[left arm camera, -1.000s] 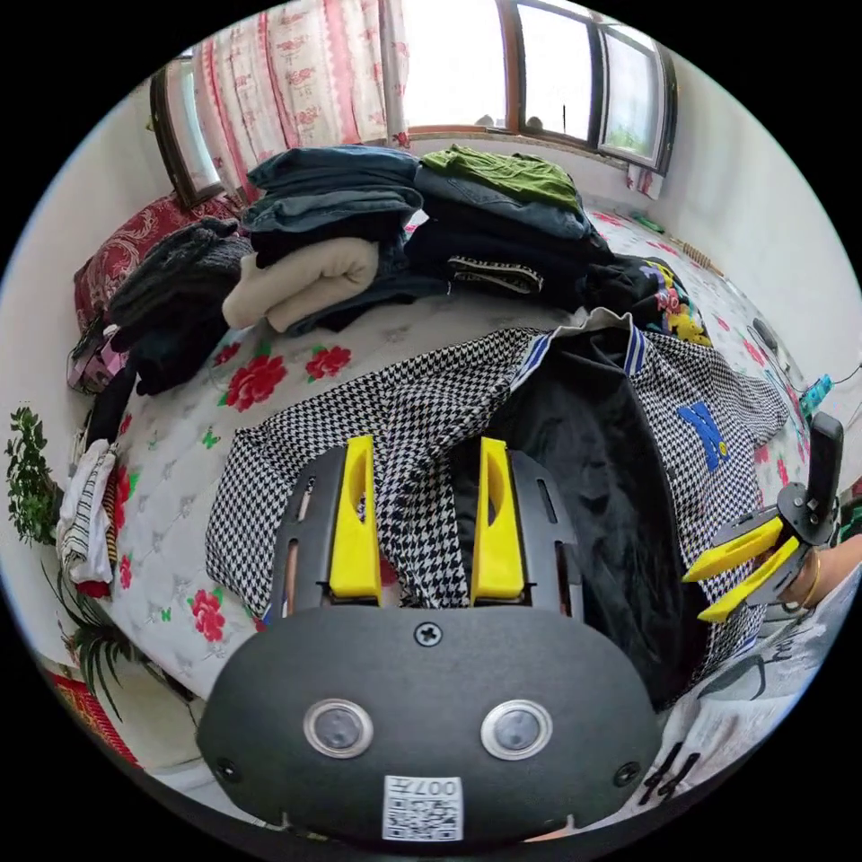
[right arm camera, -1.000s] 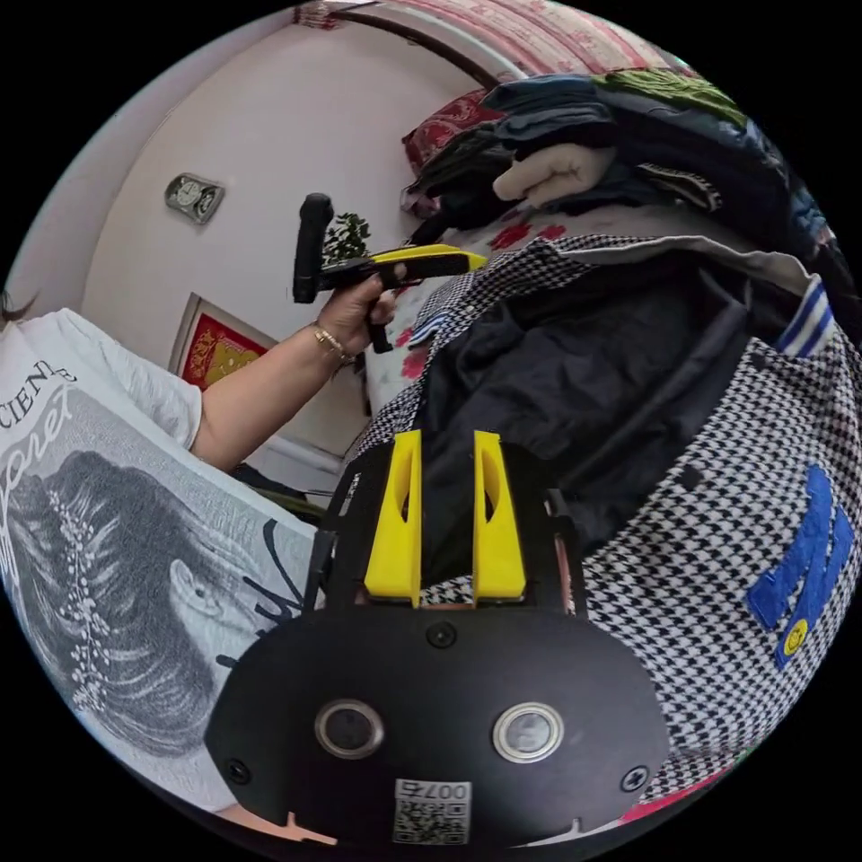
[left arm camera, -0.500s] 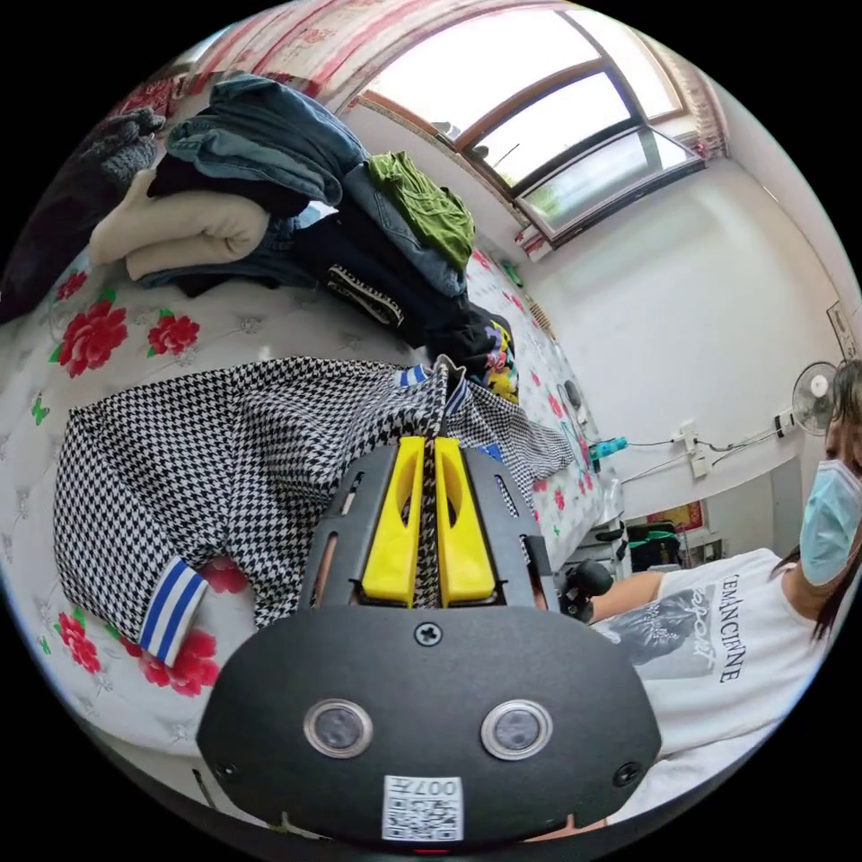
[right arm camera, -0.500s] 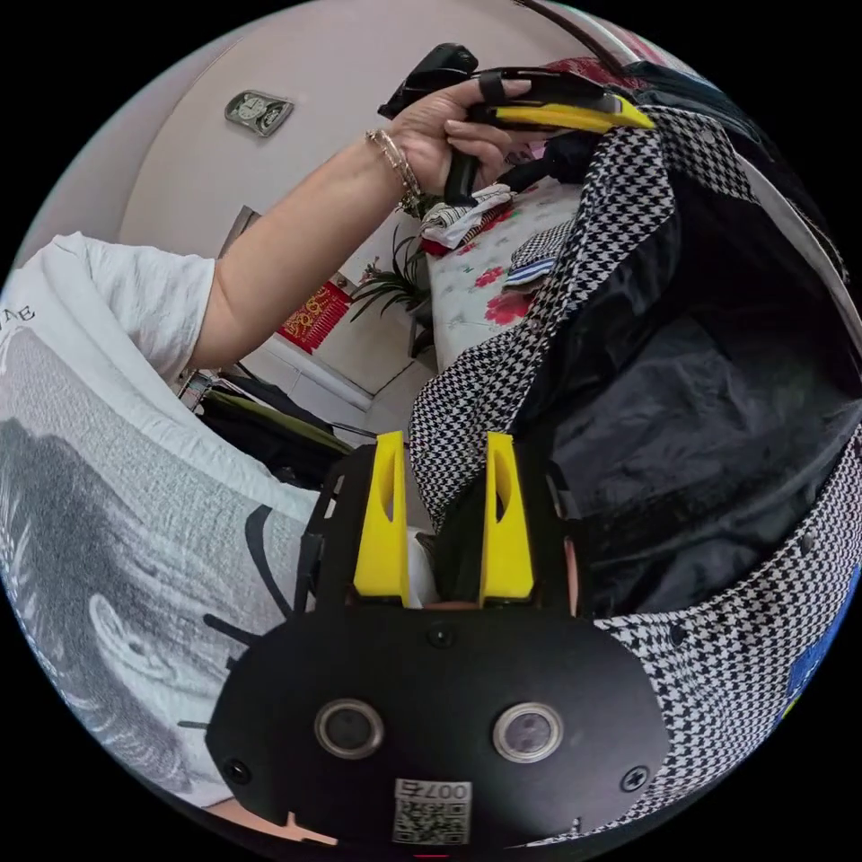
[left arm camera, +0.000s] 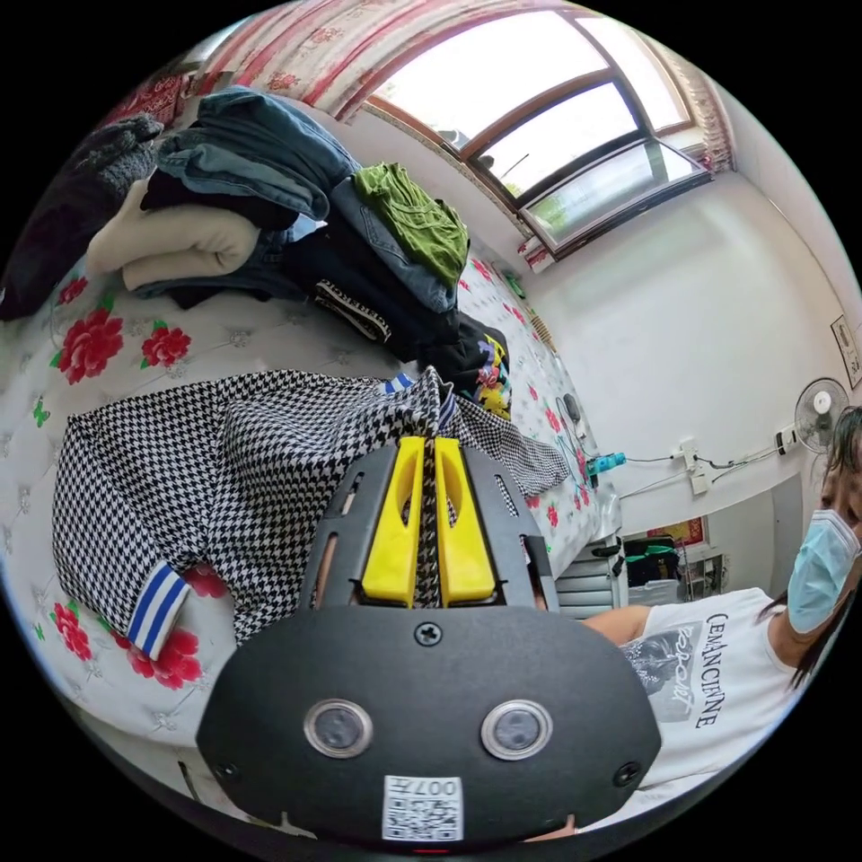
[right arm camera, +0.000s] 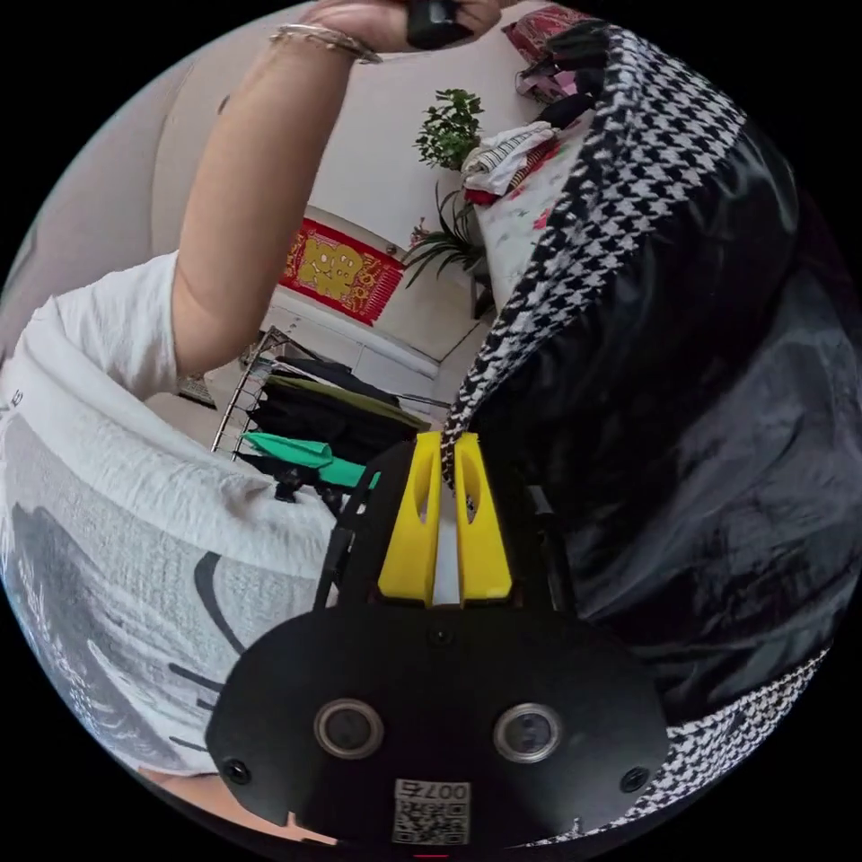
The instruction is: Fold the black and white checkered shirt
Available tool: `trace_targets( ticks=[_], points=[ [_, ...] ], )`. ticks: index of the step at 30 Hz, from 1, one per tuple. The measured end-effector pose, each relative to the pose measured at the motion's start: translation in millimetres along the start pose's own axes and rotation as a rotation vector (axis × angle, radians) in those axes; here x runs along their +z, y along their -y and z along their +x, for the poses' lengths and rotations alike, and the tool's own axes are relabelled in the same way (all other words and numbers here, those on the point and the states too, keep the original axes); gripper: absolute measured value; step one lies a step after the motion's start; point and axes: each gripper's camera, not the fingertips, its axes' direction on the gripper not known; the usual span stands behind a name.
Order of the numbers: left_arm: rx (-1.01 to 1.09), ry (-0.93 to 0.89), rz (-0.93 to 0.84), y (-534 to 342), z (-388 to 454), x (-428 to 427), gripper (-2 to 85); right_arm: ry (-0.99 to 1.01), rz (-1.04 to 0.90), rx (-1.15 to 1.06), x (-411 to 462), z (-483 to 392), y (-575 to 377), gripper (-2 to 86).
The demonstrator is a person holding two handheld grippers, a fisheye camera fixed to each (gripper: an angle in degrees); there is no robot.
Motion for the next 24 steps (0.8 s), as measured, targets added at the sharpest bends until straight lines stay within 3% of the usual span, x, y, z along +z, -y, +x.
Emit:
trace_targets(
  ticks=[6,8,11,20,24],
  points=[
    [0.048,0.053,0.097,32,39,31,0.9,-0.068,0.270,-0.068,-114,-55,-68,0.0],
    [0.119,0.129,0.067,36,46,69,2.6,-0.151,0.297,0.053,-127,-37,-92,0.0],
    [0.106,0.281,-0.141,25,22,139,5.6,-0.206,0.219,0.367,-111,28,-127,-0.1],
    [-0.076,0.526,-0.109,-158,-53,72,8.4,-0.149,0.208,0.462,-82,71,-148,-0.1],
    [-0.256,0.447,-0.269,-233,-95,87,11.8,-0.167,0.188,0.457,-76,79,-146,0.0]
  ],
)
